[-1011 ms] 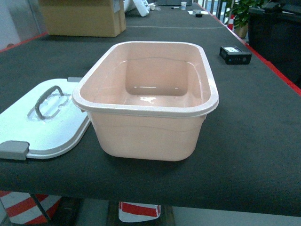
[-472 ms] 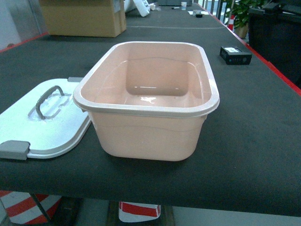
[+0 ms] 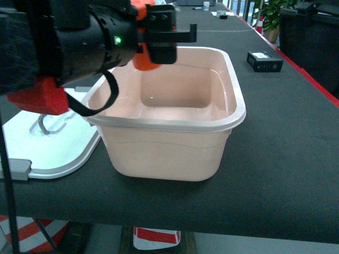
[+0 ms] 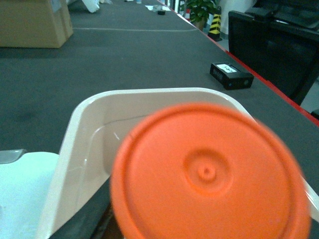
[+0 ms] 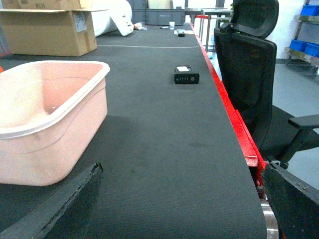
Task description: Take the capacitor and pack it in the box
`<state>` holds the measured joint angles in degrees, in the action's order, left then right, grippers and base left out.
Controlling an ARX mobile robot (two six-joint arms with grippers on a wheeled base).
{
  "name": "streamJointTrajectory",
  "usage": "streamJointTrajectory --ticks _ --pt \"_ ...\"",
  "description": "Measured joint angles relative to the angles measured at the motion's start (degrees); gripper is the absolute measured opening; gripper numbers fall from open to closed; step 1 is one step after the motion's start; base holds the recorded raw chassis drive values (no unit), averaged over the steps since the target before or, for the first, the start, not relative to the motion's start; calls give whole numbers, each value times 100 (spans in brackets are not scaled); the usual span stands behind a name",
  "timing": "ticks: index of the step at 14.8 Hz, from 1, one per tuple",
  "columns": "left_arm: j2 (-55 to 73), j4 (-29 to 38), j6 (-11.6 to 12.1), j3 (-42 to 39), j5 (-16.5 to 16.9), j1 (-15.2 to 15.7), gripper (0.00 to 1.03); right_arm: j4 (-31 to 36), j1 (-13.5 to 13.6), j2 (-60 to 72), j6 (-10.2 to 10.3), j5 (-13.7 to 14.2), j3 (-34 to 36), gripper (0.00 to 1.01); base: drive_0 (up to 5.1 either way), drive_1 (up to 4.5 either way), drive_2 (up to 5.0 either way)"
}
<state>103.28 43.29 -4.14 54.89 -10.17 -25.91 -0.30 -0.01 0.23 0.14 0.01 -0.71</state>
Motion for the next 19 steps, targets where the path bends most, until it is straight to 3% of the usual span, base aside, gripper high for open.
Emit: streamJointTrajectory --ticks 3,4,5,8,11,15,19 --pt "-13 9 2 -15 63 -50 81 -2 0 0 0 0 0 98 0 0 0" --pt "-310 83 28 -243 120 85 93 2 0 0 0 0 0 98 0 0 0" --pt "-756 87 74 -553 258 356 100 -2 0 0 0 2 0 98 0 0 0" --pt "-1869 367 367 -1585 785 1836 98 -2 0 0 2 0 0 98 0 0 0" --pt "-595 1191 562 -1816 1392 3049 98 -2 0 0 0 0 0 98 0 0 0" --pt "1353 1051 553 -529 2166 3449 98 0 0 0 0 0 0 98 0 0 0" --pt "2406 719 822 529 2441 3508 98 -2 0 0 0 0 0 98 0 0 0"
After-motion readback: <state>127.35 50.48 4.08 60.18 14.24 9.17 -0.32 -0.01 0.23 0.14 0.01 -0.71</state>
